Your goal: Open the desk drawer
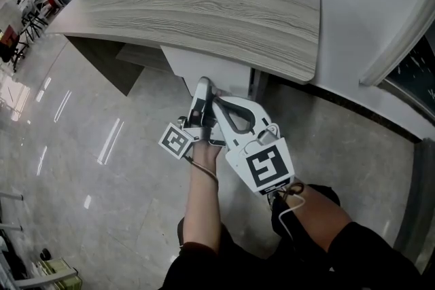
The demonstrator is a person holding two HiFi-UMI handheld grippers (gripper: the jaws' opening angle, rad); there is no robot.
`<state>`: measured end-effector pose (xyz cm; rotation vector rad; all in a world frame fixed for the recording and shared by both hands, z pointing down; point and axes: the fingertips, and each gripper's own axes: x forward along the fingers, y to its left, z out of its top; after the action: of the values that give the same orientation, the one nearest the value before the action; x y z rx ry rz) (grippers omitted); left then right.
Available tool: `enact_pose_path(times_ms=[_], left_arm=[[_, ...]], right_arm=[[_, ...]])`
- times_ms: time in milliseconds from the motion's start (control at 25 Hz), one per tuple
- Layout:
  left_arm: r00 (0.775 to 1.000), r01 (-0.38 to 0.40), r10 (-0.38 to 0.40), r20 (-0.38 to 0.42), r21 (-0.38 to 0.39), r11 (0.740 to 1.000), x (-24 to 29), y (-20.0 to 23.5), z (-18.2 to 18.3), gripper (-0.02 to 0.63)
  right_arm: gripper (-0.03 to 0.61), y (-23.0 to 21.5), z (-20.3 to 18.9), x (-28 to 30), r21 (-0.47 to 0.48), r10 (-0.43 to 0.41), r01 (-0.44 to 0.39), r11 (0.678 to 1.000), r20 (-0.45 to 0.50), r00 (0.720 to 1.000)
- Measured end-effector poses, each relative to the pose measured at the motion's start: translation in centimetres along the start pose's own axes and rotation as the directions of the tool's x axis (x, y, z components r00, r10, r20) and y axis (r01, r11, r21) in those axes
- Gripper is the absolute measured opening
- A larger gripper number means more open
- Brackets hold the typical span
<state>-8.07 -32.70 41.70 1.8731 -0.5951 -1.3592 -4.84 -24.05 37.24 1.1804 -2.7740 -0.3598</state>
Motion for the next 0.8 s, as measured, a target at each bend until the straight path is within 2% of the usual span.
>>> enact_pose_path(times_ms=[480, 600, 800], left_arm=[[1.000, -0.003, 0.003, -0.008, -0.005, 1.000, -0.3, -0.3, -0.3, 0.149], [1.000, 0.001, -0.001, -0.013, -0.002, 1.000, -0.7, -0.5, -0.2, 0.149], [1.000, 0.006, -0.006, -0.015, 0.001, 1.000, -1.5, -1.0, 0.0, 0.149]], right_arm=[[0.006, 0.3, 0.0, 0.4, 0.012, -0.007, 0.007, 1.000, -0.003, 1.000], [0.006, 0.5, 0.2, 0.4, 0.041, -0.012, 0.012, 0.999, 0.005, 1.000], [0.006, 1.3, 0.5, 0.2, -0.009, 0.003, -0.003, 1.000, 0.001, 1.000]])
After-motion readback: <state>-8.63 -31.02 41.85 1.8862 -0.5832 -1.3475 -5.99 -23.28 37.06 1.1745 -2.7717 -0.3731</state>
